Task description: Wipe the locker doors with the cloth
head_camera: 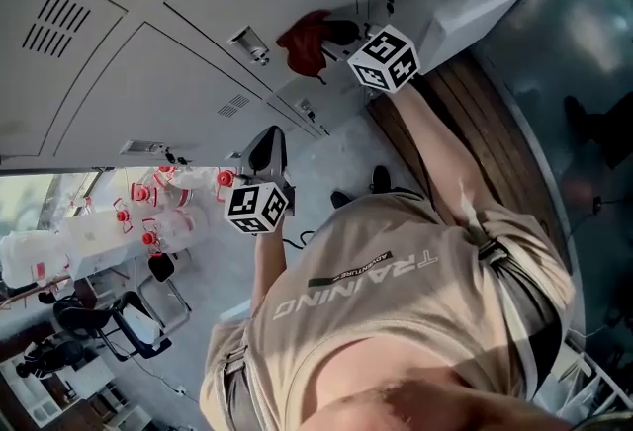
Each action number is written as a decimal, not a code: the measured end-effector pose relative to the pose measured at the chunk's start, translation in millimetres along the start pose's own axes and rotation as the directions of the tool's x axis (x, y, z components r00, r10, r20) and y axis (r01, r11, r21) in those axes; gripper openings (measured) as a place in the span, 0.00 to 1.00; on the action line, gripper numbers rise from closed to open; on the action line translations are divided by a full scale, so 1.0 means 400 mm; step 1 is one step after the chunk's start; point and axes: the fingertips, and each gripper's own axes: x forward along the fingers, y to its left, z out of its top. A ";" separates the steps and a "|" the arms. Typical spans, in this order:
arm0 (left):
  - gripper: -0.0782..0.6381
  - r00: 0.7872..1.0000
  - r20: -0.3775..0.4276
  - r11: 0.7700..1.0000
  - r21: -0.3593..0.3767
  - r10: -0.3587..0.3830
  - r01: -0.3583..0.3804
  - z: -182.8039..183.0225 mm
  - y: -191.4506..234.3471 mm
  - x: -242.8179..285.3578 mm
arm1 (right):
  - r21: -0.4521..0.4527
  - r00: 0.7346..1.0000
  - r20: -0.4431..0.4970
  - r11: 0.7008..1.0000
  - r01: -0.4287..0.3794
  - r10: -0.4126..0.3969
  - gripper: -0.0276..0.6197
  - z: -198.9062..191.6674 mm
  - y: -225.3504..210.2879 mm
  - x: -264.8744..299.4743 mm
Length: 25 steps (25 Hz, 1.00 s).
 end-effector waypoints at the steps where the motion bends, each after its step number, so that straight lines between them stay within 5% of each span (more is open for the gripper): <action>1: 0.12 1.000 -0.004 1.000 -0.001 -0.002 0.002 -0.004 0.001 0.003 | 0.017 1.000 -0.024 1.000 0.002 -0.001 0.12 -0.034 -0.004 0.005; 10: 0.12 1.000 -0.006 1.000 -0.028 0.007 -0.007 -0.031 0.020 0.006 | 0.135 0.950 -0.310 0.987 0.082 -0.036 0.12 -0.370 -0.039 0.033; 13: 0.12 1.000 -0.001 0.999 -0.030 0.013 -0.013 -0.032 0.023 -0.002 | 0.178 0.944 -0.329 0.980 0.094 -0.031 0.12 -0.412 -0.034 0.020; 18: 0.12 1.000 0.019 0.999 -0.026 0.023 -0.022 -0.018 0.038 -0.017 | 0.116 0.956 -0.291 0.992 0.053 -0.017 0.12 -0.326 -0.014 -0.015; 25: 0.12 0.999 0.049 1.000 -0.025 0.001 0.000 0.007 0.033 0.003 | -0.048 0.987 -0.150 0.997 -0.064 0.056 0.12 -0.026 0.034 -0.095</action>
